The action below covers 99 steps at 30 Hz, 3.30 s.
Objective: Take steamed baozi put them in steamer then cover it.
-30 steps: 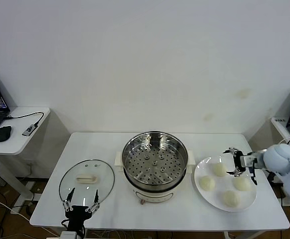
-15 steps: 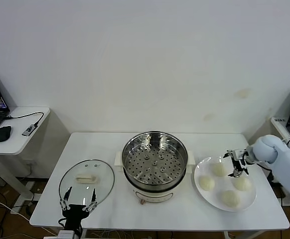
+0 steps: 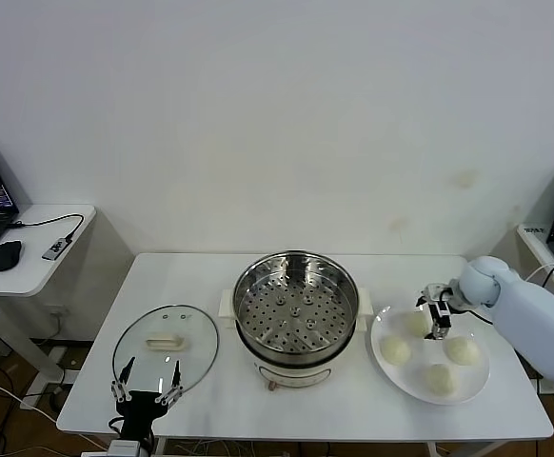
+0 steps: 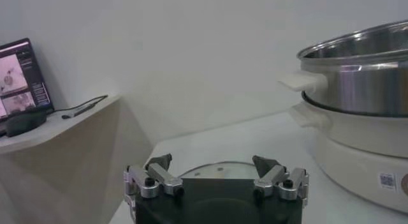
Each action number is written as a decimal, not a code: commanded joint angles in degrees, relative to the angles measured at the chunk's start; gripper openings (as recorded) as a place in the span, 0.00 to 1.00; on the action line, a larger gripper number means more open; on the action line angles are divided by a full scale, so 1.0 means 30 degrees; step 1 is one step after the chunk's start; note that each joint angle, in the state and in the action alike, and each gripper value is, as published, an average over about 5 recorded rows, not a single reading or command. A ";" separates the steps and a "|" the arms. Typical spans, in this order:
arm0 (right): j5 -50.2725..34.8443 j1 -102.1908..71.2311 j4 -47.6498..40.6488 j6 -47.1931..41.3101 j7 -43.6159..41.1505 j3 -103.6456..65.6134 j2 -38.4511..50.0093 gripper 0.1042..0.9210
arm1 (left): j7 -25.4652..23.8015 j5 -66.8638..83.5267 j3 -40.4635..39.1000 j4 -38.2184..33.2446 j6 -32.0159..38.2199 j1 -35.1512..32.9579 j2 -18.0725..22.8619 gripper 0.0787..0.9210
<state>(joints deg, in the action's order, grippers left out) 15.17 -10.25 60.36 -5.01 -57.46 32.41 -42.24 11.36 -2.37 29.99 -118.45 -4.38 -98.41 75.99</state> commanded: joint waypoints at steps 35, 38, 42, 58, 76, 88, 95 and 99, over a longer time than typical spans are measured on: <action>-0.8164 1.0879 0.6818 -0.1715 -0.0385 0.8220 0.4401 0.60 | -0.0072 0.1974 -0.0141 -0.0241 -0.0179 0.0114 -0.0415 0.88; -0.9227 1.3392 0.6666 -0.1639 -0.0361 0.9902 0.3234 0.60 | -0.0042 0.3385 -0.0018 -0.0204 0.0015 0.0088 -0.0425 0.88; -1.0545 1.5322 0.6488 -0.1532 -0.0200 1.1323 0.1190 0.60 | -0.0179 0.5597 0.0160 0.0108 0.0915 0.0177 -0.0365 0.88; -1.0812 1.6031 0.3582 0.2591 0.1056 1.4151 -0.7269 0.61 | -0.1135 0.5493 0.0516 0.0741 0.2623 0.0164 -0.0211 0.88; -0.2789 1.3401 0.1324 0.8049 0.1156 1.5352 -1.0188 0.61 | -0.1031 0.5587 0.1199 0.0789 0.2575 0.0061 -0.0437 0.88; -0.1002 1.2165 0.0465 0.9707 0.1939 1.4862 -1.0310 0.65 | -0.0993 0.5615 0.1247 0.0776 0.2517 0.0202 -0.0450 0.88; -0.0803 1.1808 0.0561 0.9990 0.2119 1.4706 -1.0121 0.81 | -0.0953 0.5600 0.1231 0.0710 0.2499 0.0167 -0.0373 0.88; -0.1476 1.2650 0.1422 0.9807 0.2106 1.4556 -0.9561 0.87 | -0.0934 0.5589 0.1244 0.0611 0.2468 0.0124 -0.0342 0.88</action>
<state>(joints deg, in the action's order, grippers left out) 9.98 26.73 63.31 22.97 -51.45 76.19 -71.46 8.52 14.39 33.64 -116.39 3.04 -97.94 74.95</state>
